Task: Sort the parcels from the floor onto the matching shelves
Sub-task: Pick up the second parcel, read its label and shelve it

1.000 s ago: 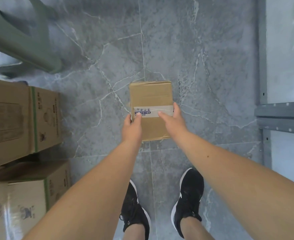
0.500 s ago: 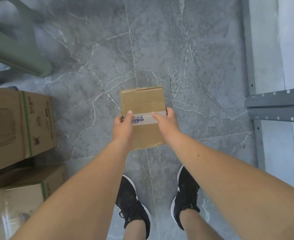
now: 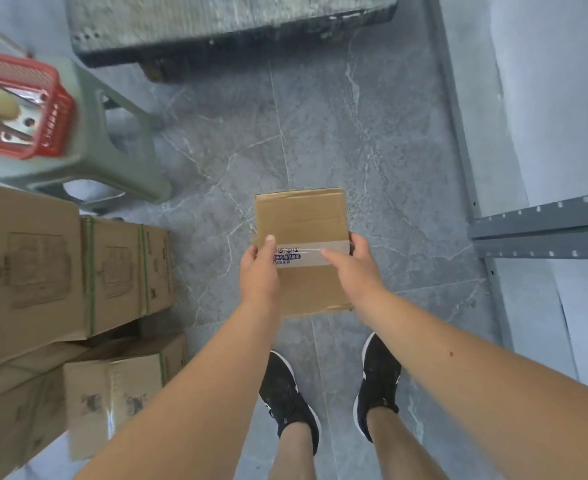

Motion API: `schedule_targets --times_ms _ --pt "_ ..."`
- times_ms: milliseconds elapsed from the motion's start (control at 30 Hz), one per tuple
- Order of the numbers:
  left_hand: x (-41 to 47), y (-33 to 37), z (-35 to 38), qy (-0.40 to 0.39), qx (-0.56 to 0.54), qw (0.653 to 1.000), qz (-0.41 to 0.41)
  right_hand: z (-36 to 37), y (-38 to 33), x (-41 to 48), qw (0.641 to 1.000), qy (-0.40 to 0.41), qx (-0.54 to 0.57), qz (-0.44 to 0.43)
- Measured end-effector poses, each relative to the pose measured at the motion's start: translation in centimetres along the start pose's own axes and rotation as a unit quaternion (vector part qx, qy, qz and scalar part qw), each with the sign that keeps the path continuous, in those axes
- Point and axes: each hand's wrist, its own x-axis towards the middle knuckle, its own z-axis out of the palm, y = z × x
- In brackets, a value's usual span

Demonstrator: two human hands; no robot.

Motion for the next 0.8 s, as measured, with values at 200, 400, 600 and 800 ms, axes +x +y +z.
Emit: schedule_targets --times_ms 200,400,600,800 --pt "-8.7 6.8 -2.7 -0.011 -0.051 0.997 0.051 -0.7 -8.1 -7.3 0.998 -0.009 0.029 -0.056" --pt "-18.6 14.2 -5.6 -0.021 -0.076 0.992 0.098 -1.3 -15.7 -15.4 0.993 -0.022 0.055 -0.107" --pt "-26.4 20.0 -9.0 -0.04 -0.094 0.982 0.159 -3.0 -23.7 -23.4 0.983 -0.031 0.08 -0.164" --pt "-30.7 25.4 -11.8 -0.055 -0.1 0.982 0.154 -4.4 -31.3 -31.6 0.973 -0.021 0.073 -0.219"
